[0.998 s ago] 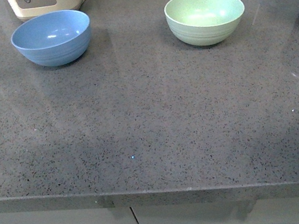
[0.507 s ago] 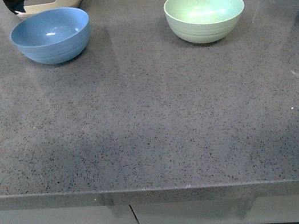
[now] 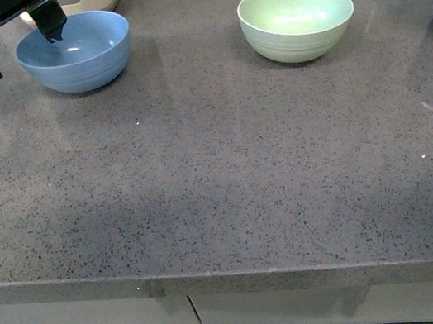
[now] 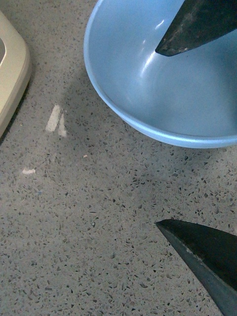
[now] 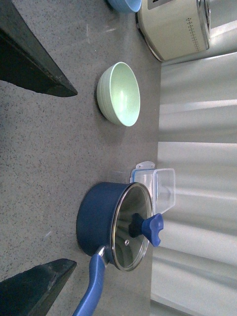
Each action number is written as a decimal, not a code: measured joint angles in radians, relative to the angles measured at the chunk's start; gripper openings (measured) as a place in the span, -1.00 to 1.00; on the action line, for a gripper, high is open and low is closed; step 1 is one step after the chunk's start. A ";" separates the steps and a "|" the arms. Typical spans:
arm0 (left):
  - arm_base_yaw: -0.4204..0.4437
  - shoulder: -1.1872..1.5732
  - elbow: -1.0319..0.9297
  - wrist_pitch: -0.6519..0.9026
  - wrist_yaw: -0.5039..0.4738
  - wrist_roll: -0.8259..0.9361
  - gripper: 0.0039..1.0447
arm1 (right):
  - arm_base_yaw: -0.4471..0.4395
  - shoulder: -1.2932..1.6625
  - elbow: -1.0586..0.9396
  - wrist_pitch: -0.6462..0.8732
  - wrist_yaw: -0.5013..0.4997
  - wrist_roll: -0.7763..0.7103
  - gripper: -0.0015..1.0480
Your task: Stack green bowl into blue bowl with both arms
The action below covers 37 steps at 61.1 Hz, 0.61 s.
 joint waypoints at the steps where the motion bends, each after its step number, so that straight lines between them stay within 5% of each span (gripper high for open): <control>1: 0.000 0.004 0.001 0.000 0.000 -0.002 0.88 | 0.000 0.000 0.000 0.000 0.000 0.000 0.81; 11: 0.001 0.027 0.004 0.008 -0.010 -0.020 0.87 | 0.000 0.000 0.000 0.000 0.000 0.000 0.81; 37: 0.003 0.027 0.011 0.033 -0.019 -0.066 -0.79 | 0.000 0.000 0.000 0.000 0.000 0.000 0.81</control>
